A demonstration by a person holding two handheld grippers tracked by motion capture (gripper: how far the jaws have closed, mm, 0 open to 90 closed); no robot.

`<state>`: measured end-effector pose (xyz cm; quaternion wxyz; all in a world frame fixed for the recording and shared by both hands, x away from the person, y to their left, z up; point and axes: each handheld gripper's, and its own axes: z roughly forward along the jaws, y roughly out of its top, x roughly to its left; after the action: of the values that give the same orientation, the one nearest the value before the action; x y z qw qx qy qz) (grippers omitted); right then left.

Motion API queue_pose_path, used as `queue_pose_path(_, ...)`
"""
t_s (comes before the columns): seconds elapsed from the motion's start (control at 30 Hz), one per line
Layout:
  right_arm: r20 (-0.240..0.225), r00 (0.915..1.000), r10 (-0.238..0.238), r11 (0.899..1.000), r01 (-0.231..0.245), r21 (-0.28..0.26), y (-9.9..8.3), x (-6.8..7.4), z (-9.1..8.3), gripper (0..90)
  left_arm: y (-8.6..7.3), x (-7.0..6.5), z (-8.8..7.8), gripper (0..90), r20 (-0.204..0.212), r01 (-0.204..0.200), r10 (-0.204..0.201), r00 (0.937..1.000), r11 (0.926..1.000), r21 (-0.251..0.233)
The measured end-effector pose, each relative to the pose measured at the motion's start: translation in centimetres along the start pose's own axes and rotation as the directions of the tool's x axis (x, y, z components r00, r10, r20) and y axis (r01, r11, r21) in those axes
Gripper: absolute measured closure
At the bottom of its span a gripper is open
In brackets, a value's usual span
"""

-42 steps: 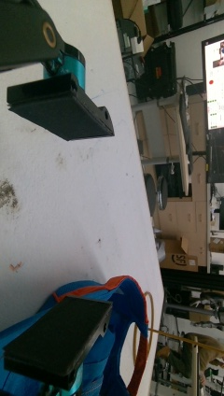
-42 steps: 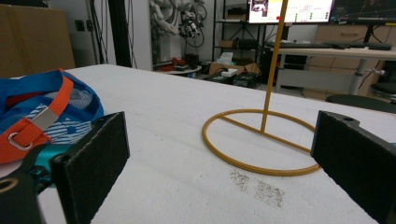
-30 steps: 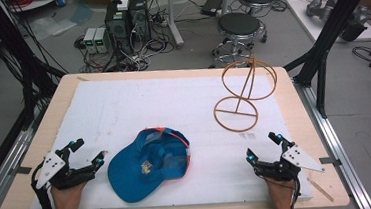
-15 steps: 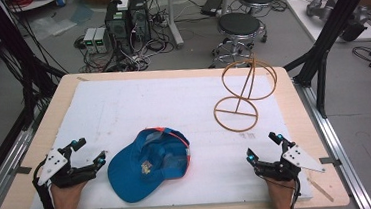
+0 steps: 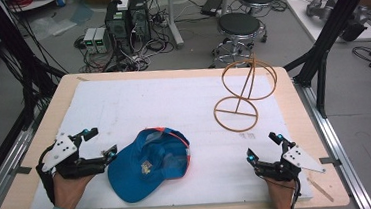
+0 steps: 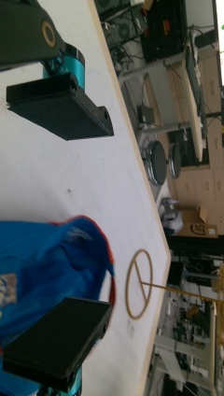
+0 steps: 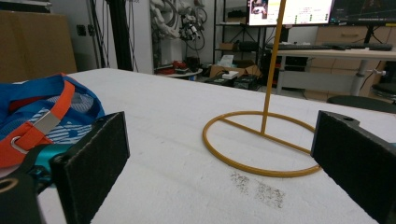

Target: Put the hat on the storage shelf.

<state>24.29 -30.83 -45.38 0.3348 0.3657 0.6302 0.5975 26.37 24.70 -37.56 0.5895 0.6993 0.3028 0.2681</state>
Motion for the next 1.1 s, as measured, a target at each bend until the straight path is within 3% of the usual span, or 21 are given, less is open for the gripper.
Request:
queue_pose_path(0.13, 0.0, 1.0, -0.002, 1.0, 0.002, -0.004, 0.0, 0.0, 0.0, 3.4, 1.8, -0.8, 1.0, 14.0, 0.058, 0.02, -0.022, 0.998, 0.9994, 0.028)
queue_pose_path(0.2, 0.0, 1.0, -0.002, 1.0, 0.002, -0.004, 0.0, 0.0, 0.0, 3.4, 2.1, -1.0, 1.2, 14.1, 0.066, 0.022, -0.024, 0.9975, 0.9992, 0.033)
queue_pose_path(0.27, 0.0, 1.0, -0.002, 1.0, 0.002, -0.004, 0.0, 0.0, 0.0, 3.4, 3.1, -1.9, 2.2, 14.7, 0.105, 0.028, -0.037, 0.9938, 0.9955, 0.09)
queue_pose_path(0.3, 0.0, 1.0, -0.002, 1.0, 0.002, -0.004, 0.0, 0.0, 0.0, 3.4, 3.1, -1.9, 2.2, 14.7, 0.105, 0.028, -0.037, 0.9938, 0.9955, 0.09)
queue_pose_path(0.33, 0.0, 1.0, -0.002, 1.0, 0.002, -0.004, 0.0, 0.0, 0.0, 3.4, 3.6, -2.4, 3.0, 14.7, 0.134, 0.032, -0.051, 0.9897, 0.9901, 0.136)
queue_pose_path(0.37, 0.0, 1.0, -0.002, 1.0, 0.002, -0.004, 0.0, 0.0, 0.0, 3.4, 3.6, -2.4, 3.0, 15.1, 0.134, 0.032, -0.051, 0.9897, 0.9901, 0.136)
queue_pose_path(0.4, 0.0, 1.0, -0.002, 1.0, 0.002, -0.004, 0.0, 0.0, 0.0, 3.4, 3.9, -3.0, 3.9, 15.5, 0.161, 0.043, -0.072, 0.9844, 0.983, 0.179)
queue_pose_path(0.5, 0.0, 1.0, -0.001, 1.0, 0.001, -0.004, 0.0, 0.0, 0.0, 3.4, 4.1, -3.6, 4.7, 15.6, 0.187, 0.022, -0.062, 0.9805, 0.978, 0.208)
queue_pose_path(0.53, -0.001, 1.0, 0.0, 1.0, 0.0, -0.003, 0.0, 0.0, 0.0, 3.4, 4.3, -4.2, 5.3, 15.6, 0.212, 0.005, -0.059, 0.9755, 0.9697, 0.244)
queue_pose_path(0.67, -0.002, 1.0, 0.002, 1.0, -0.002, -0.003, 0.0, 0.0, 0.0, 3.4, 4.5, -5.0, 6.2, 15.6, 0.227, -0.009, -0.053, 0.9725, 0.9643, 0.264)
queue_pose_path(0.73, -0.001, 1.0, 0.0, 1.0, 0.0, -0.004, 0.0, 0.0, 0.0, 3.4, 4.6, -5.7, 7.0, 15.6, 0.235, -0.006, -0.068, 0.9696, 0.9543, 0.299)
queue_pose_path(0.77, -0.001, 1.0, 0.0, 1.0, 0.0, -0.004, 0.0, 0.0, 0.0, 3.4, 4.6, -5.7, 7.0, 15.6, 0.235, -0.006, -0.068, 0.9696, 0.9543, 0.299)
queue_pose_path(0.8, -0.001, 1.0, -0.005, 1.0, 0.005, -0.008, 0.0, -0.1, 0.0, 3.4, 4.5, -6.0, 7.8, 15.6, 0.252, -0.003, -0.084, 0.9641, 0.9456, 0.325)
queue_pose_path(0.83, -0.001, 1.0, -0.001, 1.0, 0.001, -0.007, 0.0, -0.1, 0.0, 3.4, 4.4, -6.2, 8.1, 15.5, 0.262, -0.01, -0.083, 0.9615, 0.9424, 0.334)
queue_pose_path(0.9, -0.003, 1.0, 0.001, 1.0, -0.001, -0.008, 0.0, -0.1, 0.0, 3.4, 4.2, -6.8, 8.7, 15.6, 0.256, -0.024, -0.074, 0.9639, 0.9332, 0.359)
queue_pose_path(1.0, -0.002, 1.0, -0.003, 1.0, 0.003, -0.008, 0.0, -0.1, 0.0, 3.4, 4.0, -7.3, 9.6, 15.6, 0.273, -0.017, -0.096, 0.9572, 0.9228, 0.385)
queue_pose_path(1.03, -0.002, 1.0, -0.003, 1.0, 0.003, -0.008, 0.0, -0.1, 0.0, 3.4, 4.0, -7.3, 9.6, 15.6, 0.273, -0.017, -0.096, 0.9572, 0.9228, 0.385)
queue_pose_path(1.1, -0.003, 1.0, 0.0, 1.0, 0.0, -0.007, 0.0, -0.1, 0.0, 3.4, 3.7, -7.7, 10.4, 15.6, 0.267, -0.004, -0.113, 0.9571, 0.9152, 0.403)
